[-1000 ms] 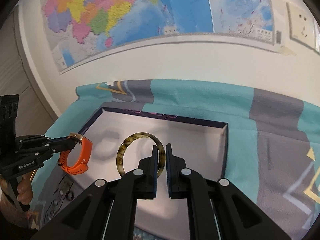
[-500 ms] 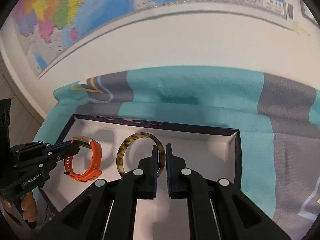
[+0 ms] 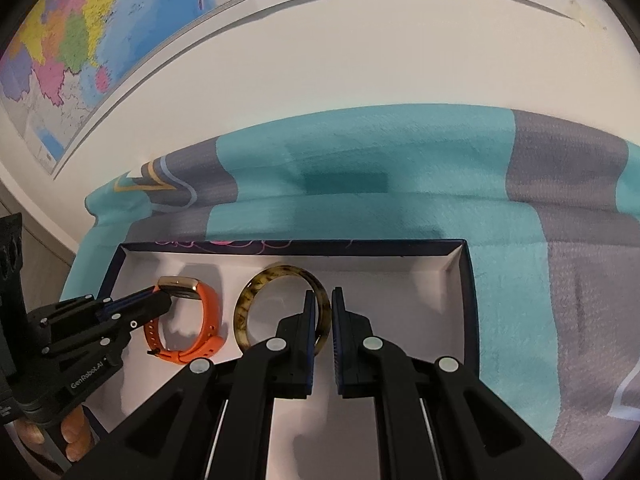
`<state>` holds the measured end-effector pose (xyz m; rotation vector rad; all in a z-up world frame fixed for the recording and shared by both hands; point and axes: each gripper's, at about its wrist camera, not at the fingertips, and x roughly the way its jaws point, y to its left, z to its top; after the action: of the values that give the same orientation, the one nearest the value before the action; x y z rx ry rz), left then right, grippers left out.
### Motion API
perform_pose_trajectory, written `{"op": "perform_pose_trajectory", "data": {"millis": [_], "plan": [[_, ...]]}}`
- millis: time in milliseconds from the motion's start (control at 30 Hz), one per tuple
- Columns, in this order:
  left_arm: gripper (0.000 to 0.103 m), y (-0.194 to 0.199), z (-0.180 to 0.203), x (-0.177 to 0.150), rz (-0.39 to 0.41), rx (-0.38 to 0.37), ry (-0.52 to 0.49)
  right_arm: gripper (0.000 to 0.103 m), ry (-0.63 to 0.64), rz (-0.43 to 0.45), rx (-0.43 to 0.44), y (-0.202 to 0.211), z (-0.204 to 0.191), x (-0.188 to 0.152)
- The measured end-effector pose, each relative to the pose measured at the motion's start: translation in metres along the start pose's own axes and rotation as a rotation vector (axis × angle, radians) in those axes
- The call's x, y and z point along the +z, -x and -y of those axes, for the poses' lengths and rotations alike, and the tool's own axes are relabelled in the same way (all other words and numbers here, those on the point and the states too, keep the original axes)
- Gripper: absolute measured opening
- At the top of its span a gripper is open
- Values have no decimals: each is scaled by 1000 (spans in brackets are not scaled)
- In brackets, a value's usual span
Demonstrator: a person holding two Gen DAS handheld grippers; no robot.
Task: Organize jewelry
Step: 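Carry the orange watch and tortoiseshell bangle over the white box with both tools, then open both tools to drop the watch and bangle into the box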
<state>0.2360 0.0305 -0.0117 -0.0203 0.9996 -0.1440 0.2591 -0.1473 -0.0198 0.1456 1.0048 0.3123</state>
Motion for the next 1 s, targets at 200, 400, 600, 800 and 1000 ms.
{"op": "perform_pose_trajectory", "data": {"millis": [200,400,600,800,1000], "plan": [[22,3,-1,2,13,12,14,21,-23,56,18,14,5,-5],[41,44,-2,-10,126,32,3,35,82,162,67,60,-8,-29],[47,87,5,-41,213,23,-42,39,249,218,115,107,-27,-78],[50,119,5,-90,255,-6,-67,39,322,169,180,123,-31,-128],[52,131,0,-131,262,-19,-52,39,354,121,126,117,-32,-159]]}}
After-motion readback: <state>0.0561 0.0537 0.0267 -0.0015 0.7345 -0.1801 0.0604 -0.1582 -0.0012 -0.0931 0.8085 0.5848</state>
